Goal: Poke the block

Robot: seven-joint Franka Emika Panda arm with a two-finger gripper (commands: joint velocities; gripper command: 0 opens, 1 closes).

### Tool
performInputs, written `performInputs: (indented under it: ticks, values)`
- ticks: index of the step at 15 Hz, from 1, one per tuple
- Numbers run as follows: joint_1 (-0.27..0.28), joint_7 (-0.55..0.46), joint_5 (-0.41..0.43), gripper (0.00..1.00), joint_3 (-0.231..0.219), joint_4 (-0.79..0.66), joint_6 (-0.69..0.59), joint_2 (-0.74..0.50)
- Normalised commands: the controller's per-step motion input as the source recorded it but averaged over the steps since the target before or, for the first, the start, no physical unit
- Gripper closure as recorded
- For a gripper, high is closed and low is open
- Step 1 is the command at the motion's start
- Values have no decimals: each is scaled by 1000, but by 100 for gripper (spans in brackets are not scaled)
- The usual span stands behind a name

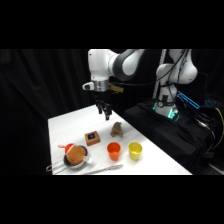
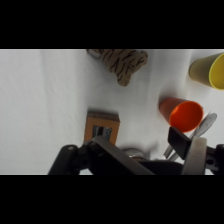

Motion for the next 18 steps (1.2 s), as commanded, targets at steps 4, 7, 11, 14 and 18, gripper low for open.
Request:
performInputs:
  ticks: [4,7,11,14,18]
  values:
    - [-39,162,-62,0,-11,313,-115,171]
    - [-45,93,-76,0,-14,562,-217,322]
    - [-43,38,-85,32,-5,435,-116,291]
    - [-39,61,-117,59,-17,324,-78,229]
    - [-15,73,-133,93,-10,221,15,215]
